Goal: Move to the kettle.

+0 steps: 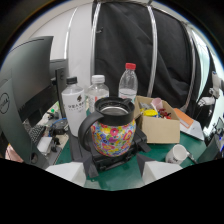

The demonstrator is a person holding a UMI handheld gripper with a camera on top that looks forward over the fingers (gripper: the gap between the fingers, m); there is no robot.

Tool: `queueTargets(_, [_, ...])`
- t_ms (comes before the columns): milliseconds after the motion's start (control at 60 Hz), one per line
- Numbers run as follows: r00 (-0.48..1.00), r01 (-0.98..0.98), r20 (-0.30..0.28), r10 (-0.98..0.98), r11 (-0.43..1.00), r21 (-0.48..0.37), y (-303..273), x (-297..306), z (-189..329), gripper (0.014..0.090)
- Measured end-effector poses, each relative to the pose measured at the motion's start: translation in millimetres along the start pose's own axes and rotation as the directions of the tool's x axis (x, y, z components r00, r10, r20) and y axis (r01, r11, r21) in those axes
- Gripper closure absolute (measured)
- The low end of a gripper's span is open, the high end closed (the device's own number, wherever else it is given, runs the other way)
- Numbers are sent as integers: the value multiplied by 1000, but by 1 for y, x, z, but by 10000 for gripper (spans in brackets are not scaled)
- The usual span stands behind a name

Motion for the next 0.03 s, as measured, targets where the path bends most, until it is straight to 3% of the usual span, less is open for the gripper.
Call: queueTargets(33, [1000,-4,-4,4,1000,-5,2,-1,0,191])
